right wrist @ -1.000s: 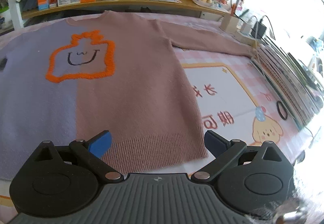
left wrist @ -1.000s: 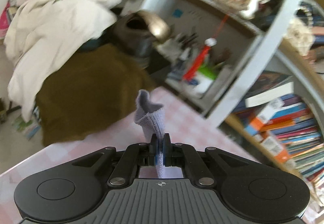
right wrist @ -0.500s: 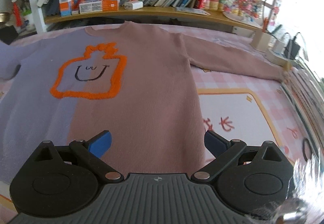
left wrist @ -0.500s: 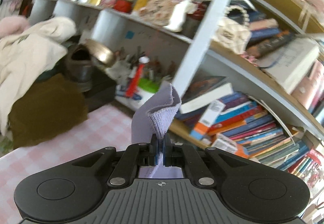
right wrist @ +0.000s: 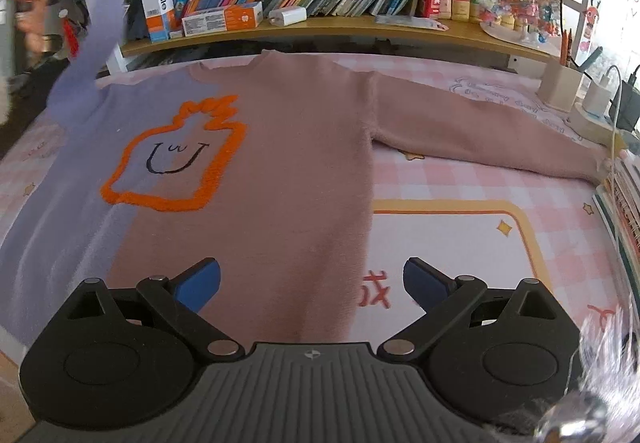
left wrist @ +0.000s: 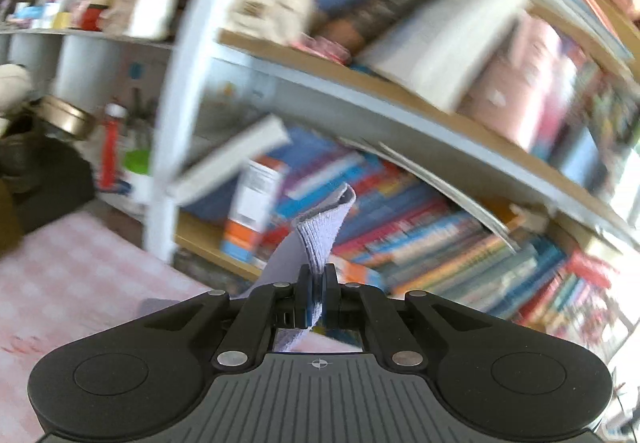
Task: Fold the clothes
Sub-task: 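Lift the lavender sleeve and lay it across the sweater chest with the left tool, then pinch the folded lavender side edge with the left tool, then release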
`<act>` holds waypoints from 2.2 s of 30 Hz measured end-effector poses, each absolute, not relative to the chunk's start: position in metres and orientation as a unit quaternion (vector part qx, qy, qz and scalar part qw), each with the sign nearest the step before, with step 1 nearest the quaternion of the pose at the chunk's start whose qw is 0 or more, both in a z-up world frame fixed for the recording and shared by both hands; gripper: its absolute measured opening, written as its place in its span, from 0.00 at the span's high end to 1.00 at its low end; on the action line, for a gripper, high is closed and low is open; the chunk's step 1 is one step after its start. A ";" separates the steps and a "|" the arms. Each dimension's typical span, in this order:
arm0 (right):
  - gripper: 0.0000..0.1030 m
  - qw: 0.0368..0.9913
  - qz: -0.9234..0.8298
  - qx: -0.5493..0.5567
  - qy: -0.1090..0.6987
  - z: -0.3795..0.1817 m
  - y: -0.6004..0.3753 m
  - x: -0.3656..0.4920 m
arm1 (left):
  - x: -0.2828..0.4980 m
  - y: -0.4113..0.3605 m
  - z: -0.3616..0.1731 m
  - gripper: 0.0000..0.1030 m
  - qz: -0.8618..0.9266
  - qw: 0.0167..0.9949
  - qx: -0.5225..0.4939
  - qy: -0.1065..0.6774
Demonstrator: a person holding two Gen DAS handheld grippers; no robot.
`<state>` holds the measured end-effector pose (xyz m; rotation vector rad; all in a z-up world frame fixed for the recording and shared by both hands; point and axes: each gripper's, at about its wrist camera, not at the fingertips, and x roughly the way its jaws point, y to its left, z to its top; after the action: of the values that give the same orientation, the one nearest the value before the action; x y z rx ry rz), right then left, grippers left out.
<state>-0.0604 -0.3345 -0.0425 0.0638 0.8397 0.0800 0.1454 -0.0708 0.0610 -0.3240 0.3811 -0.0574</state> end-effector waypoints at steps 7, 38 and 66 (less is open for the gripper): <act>0.04 0.907 0.037 0.040 0.418 -0.049 -0.360 -0.061 | 0.153 -0.134 0.032 0.97 -0.074 0.960 -0.122 0.242; 0.05 0.896 0.036 0.076 0.436 -0.062 -0.368 -0.044 | 0.038 -0.026 -0.027 0.35 0.057 0.937 0.111 0.325; 0.85 0.890 -0.064 0.115 0.437 -0.061 -0.324 -0.060 | 0.062 0.059 -0.053 0.96 -0.052 0.904 -0.083 0.417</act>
<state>-0.0600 -0.3240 -0.0608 0.2396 0.9070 -0.1331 0.0618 0.0588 -0.0532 -0.1715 0.8618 -0.1070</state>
